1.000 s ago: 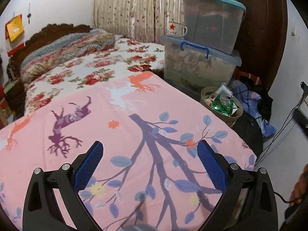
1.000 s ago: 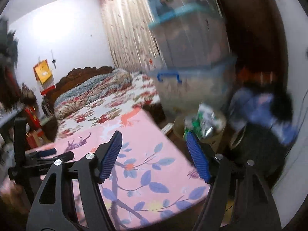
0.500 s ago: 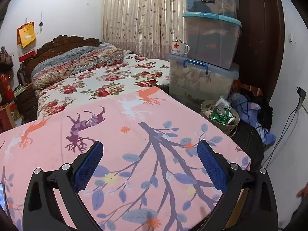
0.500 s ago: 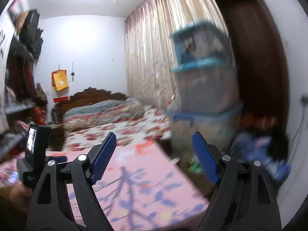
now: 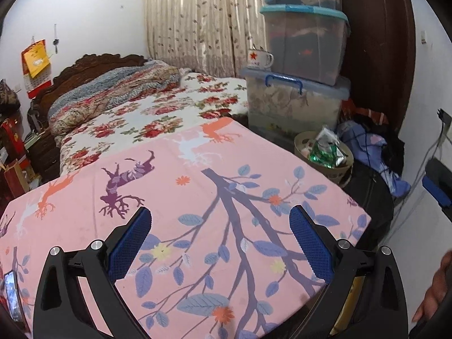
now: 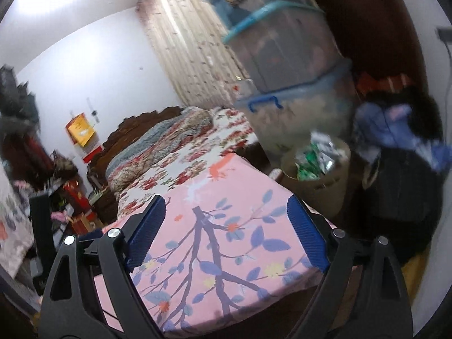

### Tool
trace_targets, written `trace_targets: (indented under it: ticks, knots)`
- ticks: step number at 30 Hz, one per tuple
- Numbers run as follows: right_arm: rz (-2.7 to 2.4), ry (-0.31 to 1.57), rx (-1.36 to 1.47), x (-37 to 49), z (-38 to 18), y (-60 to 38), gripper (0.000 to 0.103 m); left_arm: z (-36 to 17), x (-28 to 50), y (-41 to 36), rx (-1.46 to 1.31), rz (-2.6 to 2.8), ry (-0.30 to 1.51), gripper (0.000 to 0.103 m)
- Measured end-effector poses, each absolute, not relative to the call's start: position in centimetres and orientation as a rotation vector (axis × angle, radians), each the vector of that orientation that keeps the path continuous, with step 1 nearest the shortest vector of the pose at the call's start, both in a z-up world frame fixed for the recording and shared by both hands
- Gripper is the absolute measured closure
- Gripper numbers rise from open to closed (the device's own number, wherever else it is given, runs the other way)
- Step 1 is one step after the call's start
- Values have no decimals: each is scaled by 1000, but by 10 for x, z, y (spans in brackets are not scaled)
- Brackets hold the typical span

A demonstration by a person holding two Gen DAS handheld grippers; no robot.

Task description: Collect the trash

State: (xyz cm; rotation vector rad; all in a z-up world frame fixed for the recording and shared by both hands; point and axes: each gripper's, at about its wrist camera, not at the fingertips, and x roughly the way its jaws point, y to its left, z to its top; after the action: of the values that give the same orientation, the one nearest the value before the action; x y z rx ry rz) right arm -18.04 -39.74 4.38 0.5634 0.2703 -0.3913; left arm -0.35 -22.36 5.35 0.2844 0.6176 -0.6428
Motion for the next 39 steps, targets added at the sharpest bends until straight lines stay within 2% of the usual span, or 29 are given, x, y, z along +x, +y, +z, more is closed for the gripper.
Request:
trace_targets:
  ticks: [9, 20, 39]
  knots:
    - [-469, 283, 618, -199, 34, -432, 15, 46, -8, -241, 335, -669, 630, 9]
    - [-415, 347, 704, -187, 14, -429, 15, 42, -25, -261, 405, -725, 617, 9]
    - [-400, 363, 720, -184, 14, -426, 14, 44, -25, -263, 443, -647, 608, 9]
